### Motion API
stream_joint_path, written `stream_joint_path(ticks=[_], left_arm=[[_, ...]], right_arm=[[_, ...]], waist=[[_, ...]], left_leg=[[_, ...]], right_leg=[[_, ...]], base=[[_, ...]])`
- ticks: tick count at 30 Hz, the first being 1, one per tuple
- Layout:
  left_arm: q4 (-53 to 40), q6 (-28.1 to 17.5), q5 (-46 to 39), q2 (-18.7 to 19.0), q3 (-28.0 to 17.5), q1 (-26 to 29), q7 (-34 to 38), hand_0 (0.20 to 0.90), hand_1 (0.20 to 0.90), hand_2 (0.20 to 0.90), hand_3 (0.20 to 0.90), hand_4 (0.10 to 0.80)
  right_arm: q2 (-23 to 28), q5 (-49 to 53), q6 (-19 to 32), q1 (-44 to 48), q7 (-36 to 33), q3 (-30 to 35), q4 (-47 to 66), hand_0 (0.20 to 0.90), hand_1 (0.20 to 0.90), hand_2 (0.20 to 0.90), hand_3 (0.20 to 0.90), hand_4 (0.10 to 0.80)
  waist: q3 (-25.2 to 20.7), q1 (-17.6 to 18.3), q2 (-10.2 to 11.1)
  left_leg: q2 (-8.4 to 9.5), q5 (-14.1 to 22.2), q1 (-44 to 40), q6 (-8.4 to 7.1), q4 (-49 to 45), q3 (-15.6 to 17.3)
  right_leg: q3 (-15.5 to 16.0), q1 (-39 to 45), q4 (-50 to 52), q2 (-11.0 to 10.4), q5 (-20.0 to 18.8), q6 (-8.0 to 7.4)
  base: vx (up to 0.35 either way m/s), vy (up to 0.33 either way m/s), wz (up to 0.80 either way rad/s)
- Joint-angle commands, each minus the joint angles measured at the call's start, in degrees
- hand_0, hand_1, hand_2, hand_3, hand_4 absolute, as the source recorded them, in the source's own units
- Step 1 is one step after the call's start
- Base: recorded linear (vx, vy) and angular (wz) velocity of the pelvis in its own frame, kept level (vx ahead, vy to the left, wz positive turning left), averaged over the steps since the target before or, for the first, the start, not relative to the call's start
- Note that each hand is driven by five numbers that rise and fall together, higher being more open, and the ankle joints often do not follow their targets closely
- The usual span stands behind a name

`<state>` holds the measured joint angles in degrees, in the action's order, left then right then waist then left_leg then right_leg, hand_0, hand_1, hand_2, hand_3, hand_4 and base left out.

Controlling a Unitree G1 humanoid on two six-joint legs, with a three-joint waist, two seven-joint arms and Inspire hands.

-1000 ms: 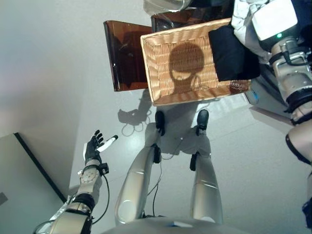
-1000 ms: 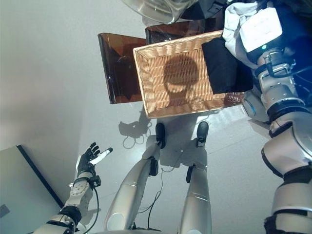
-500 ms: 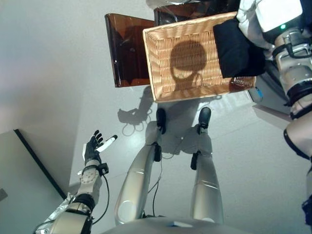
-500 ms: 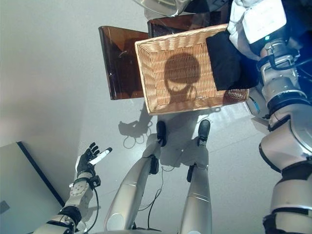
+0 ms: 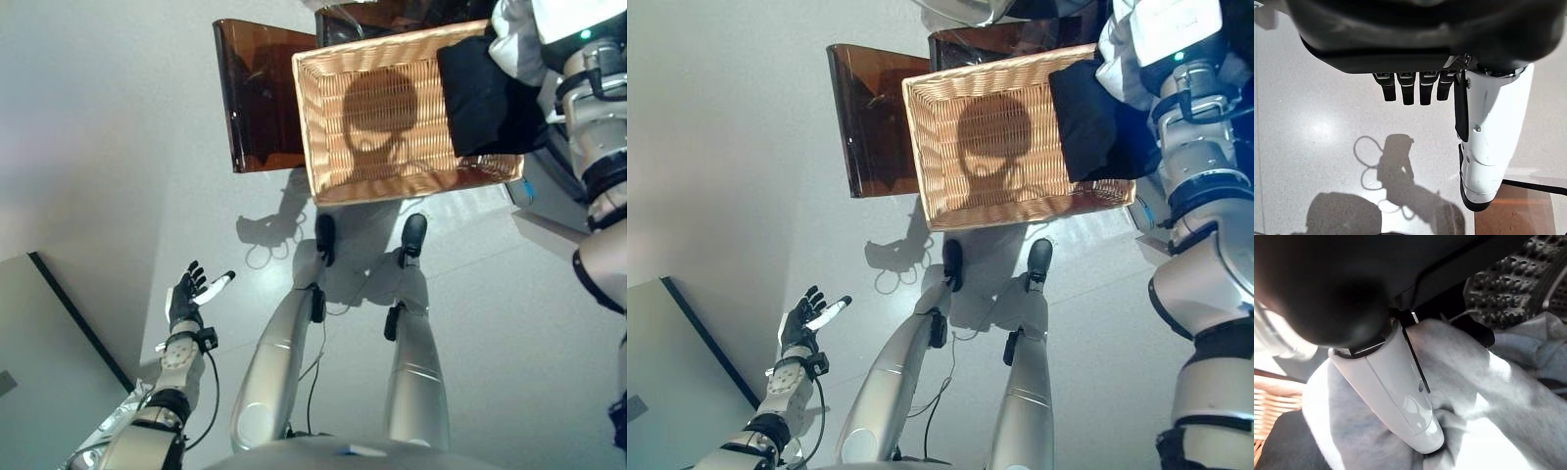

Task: Pick up the clothes and place them into the washing machine

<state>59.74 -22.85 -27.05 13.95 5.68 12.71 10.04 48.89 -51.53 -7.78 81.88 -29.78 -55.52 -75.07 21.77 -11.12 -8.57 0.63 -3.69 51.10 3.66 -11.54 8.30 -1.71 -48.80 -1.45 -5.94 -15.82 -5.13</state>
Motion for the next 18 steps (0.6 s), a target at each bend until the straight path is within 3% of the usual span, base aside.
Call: stream_joint_path(ticks=[1, 4, 5, 6, 8, 10, 11, 13, 18], left_arm=[[2.85, -1.11, -2.51, 3.7, -0.19, -2.19, 2.62, 0.9, 0.9, 0.9, 0.9, 0.8], [2.88, -0.7, -2.85, 3.82, -0.07, -2.36, 2.46, 0.9, 0.9, 0.9, 0.9, 0.8], [2.88, -0.7, -2.86, 3.83, -0.09, -2.34, 2.45, 0.9, 0.9, 0.9, 0.9, 0.8], [3.01, -0.24, -3.24, 3.94, 0.1, -2.34, 2.32, 0.9, 0.9, 0.9, 0.9, 0.8], [3.24, 0.52, -3.37, 4.23, 0.33, -2.54, 1.85, 0.9, 0.9, 0.9, 0.9, 0.8], [3.12, 0.75, -3.34, 4.46, 0.39, -2.67, 1.73, 0.9, 0.9, 0.9, 0.9, 0.8], [2.82, 1.26, -3.13, 4.9, 0.7, -2.95, 1.4, 0.9, 0.9, 0.9, 0.9, 0.8], [2.38, 1.7, -2.65, 5.55, 0.91, -3.43, 0.99, 0.9, 0.9, 0.9, 0.9, 0.8], [1.93, 2.6, -1.84, 6.22, 1.1, -4.55, 0.79, 0.9, 0.9, 0.9, 0.9, 0.8]], right_arm=[[2.17, 9.35, -1.3, 6.04, -1.06, 2.51, -2.57, 0.2, 0.2, 0.2, 0.2, 0.3], [1.87, 22.01, 1.83, 7.01, -1.41, 8.73, -5.29, 0.2, 0.2, 0.2, 0.2, 0.3], [1.86, 22.02, 1.84, 7.03, -1.42, 8.73, -5.3, 0.2, 0.2, 0.2, 0.2, 0.3], [2.07, 35.44, 5.37, 8.3, -0.53, 15.11, -7.1, 0.2, 0.2, 0.2, 0.2, 0.3], [3.35, 47.62, 8.11, 10.57, -0.16, 19.69, -9.2, 0.2, 0.2, 0.2, 0.2, 0.3], [4.17, 52.06, 9.24, 11.26, -0.06, 21.09, -9.59, 0.2, 0.2, 0.2, 0.2, 0.3], [6.5, 60.46, 11.15, 12.88, 0.93, 23.19, -11.17, 0.2, 0.2, 0.2, 0.2, 0.3], [8.38, 67.39, 12.65, 13.9, 1.15, 24.63, -11.73, 0.2, 0.2, 0.2, 0.2, 0.3], [11.09, 80.88, 16.45, 15.81, 0.23, 28.56, -10.65, 0.2, 0.2, 0.2, 0.2, 0.3]], waist=[[0.69, -2.28, -3.67], [0.39, -2.38, -3.84], [0.3, -2.38, -3.79], [0.13, -2.41, -3.92], [-0.2, -2.5, -4.15], [-0.31, -2.48, -4.22], [-0.59, -2.57, -4.39], [-0.85, -2.72, -4.53], [-1.55, -2.47, -4.61]], left_leg=[[-1.12, -6.76, -9.69, -7.78, 16.54, -2.65], [-1.15, -6.69, -9.81, -7.8, 16.54, -2.52], [-1.13, -6.82, -9.63, -7.79, 16.54, -2.51], [-1.15, -6.68, -9.87, -7.81, 16.54, -2.47], [-1.17, -6.24, -10.37, -7.84, 16.54, -2.46], [-1.11, -6.35, -10.26, -7.83, 16.54, -2.42], [-1.12, -6.17, -10.37, -7.86, 16.54, -2.46], [-1.17, -6.09, -10.49, -7.86, 16.54, -2.51], [-1.29, -5.33, -10.79, -7.76, 16.54, -2.28]], right_leg=[[1.64, 4.06, 2.36, 3.5, 5.16, -0.13], [1.71, 4.42, 2.18, 3.43, 5.17, -0.14], [1.7, 4.27, 2.12, 3.41, 5.03, -0.14], [1.77, 4.52, 2.08, 3.38, 5.17, -0.14], [1.82, 5.03, 2.03, 3.37, 5.57, -0.19], [1.78, 5.05, 1.92, 3.37, 5.44, -0.21], [1.85, 5.4, 1.67, 3.27, 5.58, -0.28], [1.87, 5.6, 1.67, 3.24, 5.79, -0.3], [1.86, 5.82, 1.69, 3.43, 6.41, -0.38]], base=[[0.022, -0.006, -0.03], [0.022, -0.007, -0.05], [0.0, 0.0, 0.0], [0.036, -0.016, 0.0], [0.053, -0.018, 0.0], [0.0, 0.0, 0.0], [0.041, -0.029, 0.01], [0.054, -0.031, 0.0], [0.021, -0.001, -0.01]])
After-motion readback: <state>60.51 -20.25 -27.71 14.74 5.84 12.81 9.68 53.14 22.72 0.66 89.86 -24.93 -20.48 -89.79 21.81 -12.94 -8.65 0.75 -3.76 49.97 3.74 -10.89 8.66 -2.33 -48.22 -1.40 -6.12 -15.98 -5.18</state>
